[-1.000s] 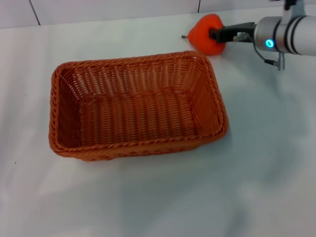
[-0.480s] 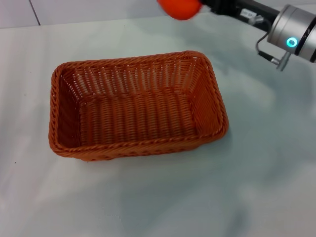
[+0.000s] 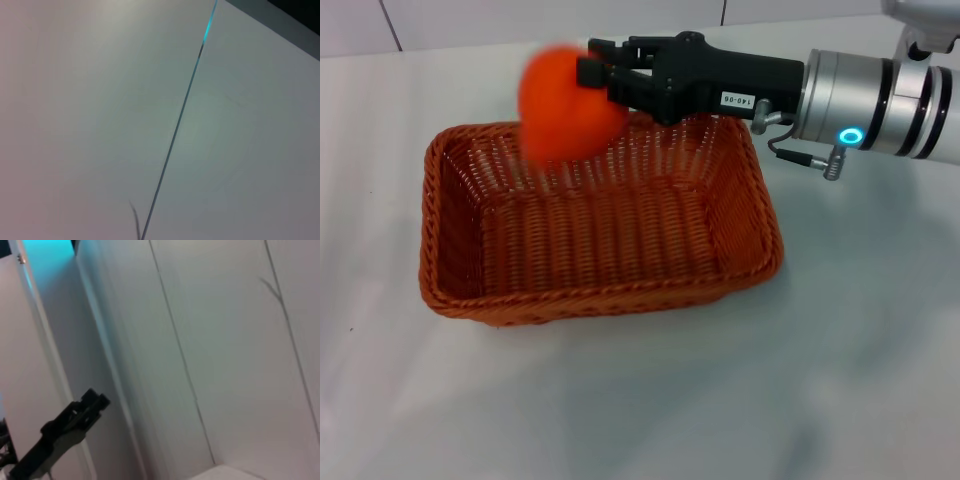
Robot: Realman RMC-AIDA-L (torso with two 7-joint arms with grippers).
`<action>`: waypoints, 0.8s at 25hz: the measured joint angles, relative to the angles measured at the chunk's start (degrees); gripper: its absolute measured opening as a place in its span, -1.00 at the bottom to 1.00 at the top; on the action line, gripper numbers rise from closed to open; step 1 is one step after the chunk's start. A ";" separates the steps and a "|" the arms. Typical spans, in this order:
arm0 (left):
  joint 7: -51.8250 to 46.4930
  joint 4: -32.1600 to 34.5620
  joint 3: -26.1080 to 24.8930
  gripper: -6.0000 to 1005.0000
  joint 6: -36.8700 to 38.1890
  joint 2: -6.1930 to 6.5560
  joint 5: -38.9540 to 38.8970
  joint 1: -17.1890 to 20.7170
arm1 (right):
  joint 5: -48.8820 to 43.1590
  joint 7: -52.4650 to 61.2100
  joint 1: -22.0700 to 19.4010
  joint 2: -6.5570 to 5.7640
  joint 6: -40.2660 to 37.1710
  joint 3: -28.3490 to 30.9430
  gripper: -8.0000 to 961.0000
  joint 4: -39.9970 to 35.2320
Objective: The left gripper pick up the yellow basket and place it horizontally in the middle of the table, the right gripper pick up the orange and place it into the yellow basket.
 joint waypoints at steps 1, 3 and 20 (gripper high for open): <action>0.00 0.00 0.00 0.14 0.00 0.00 0.00 0.00 | 0.24 -0.82 0.00 0.05 0.55 -0.03 -0.67 0.22; 0.00 0.00 0.00 0.14 0.00 -0.01 0.00 0.01 | 0.32 -1.34 0.00 0.11 0.67 -0.03 -0.59 0.31; 0.25 -0.25 0.00 0.14 -0.13 -0.05 0.00 -0.20 | 44.30 -30.01 -5.52 0.78 -4.01 1.85 0.77 17.01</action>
